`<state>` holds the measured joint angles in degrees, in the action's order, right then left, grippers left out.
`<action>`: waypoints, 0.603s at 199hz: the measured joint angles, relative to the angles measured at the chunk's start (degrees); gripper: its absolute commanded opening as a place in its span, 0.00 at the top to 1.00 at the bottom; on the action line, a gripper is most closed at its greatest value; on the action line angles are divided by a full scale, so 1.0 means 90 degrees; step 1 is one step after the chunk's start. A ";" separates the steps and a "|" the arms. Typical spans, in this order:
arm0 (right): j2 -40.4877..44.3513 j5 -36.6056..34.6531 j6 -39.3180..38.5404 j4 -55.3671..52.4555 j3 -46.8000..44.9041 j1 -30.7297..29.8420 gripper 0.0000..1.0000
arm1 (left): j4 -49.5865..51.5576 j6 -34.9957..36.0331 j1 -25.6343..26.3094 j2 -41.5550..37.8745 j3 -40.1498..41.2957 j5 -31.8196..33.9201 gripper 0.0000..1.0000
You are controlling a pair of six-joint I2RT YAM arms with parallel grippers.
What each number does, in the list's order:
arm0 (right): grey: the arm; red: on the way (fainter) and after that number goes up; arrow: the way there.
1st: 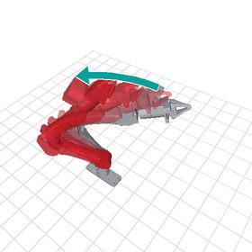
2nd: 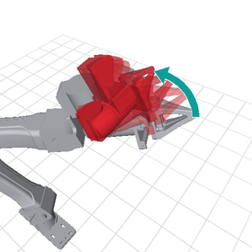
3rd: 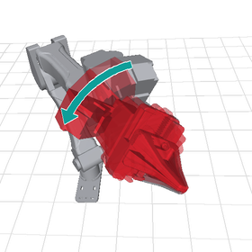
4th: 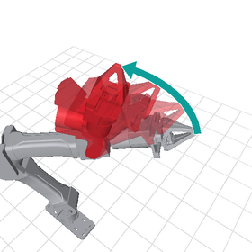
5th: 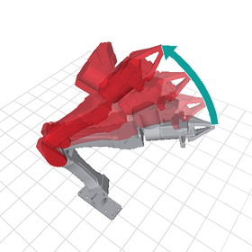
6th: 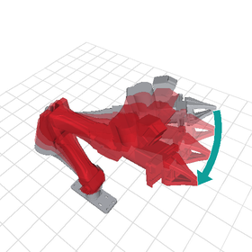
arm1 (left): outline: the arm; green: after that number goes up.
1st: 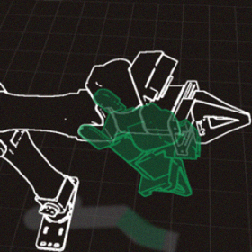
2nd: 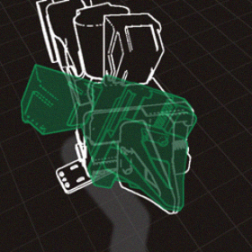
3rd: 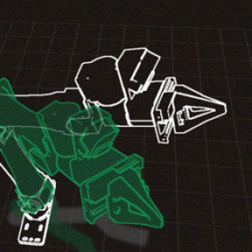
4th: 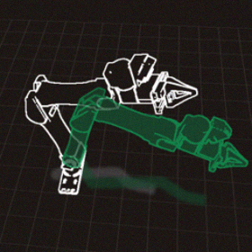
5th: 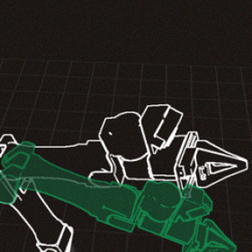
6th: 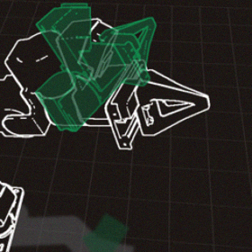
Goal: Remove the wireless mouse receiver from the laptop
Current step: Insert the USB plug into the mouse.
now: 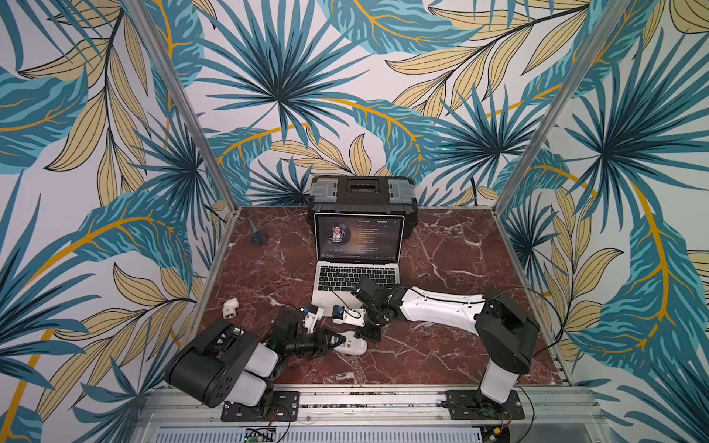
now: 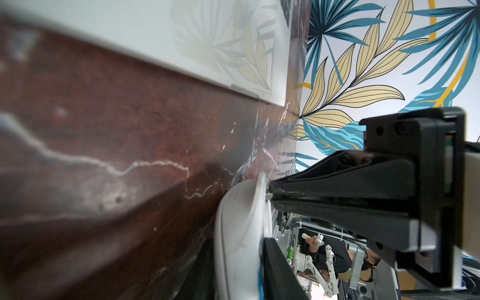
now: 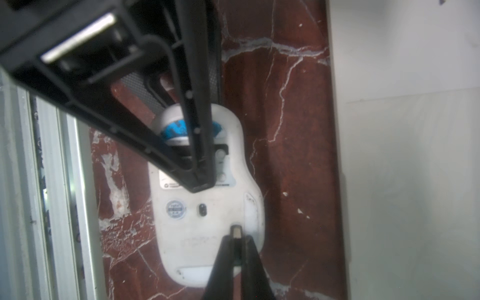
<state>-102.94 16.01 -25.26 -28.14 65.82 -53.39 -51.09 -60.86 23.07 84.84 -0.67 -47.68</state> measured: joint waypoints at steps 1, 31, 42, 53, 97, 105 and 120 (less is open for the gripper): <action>0.0005 -0.0007 0.0000 0.0002 -0.0002 0.0002 1.00 | -0.0012 0.0005 0.0000 0.0012 0.0000 0.0002 0.85; 0.0019 -0.0058 -0.0002 -0.0002 -0.0017 0.0019 1.00 | -0.0619 -0.0102 0.0019 0.0452 0.0012 -0.0002 1.00; 0.0022 -0.0073 -0.0002 0.0000 -0.0019 0.0022 1.00 | -0.0845 -0.0211 0.0022 0.0590 0.0032 0.0000 1.00; 0.0024 -0.0083 -0.0002 -0.0002 -0.0022 0.0024 1.00 | -0.1047 -0.0333 0.0024 0.0707 0.0049 0.0005 1.00; 0.0036 -0.0114 -0.0058 -0.0257 0.0109 0.0032 1.00 | -0.1401 -0.0753 0.0061 0.0857 0.0046 0.0032 1.00; 0.0036 -0.0126 -0.0083 -0.0389 0.0197 0.0039 1.00 | -0.1477 -0.0843 0.0066 0.0857 0.0046 0.0027 1.00; 0.0036 -0.0141 -0.0136 -0.0648 0.0389 0.0073 1.00 | -0.1664 -0.1027 0.0070 0.0845 0.0046 0.0017 1.00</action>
<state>-102.61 14.74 -26.48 -33.98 69.32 -52.73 -66.06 -70.11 23.70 92.44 -0.25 -47.53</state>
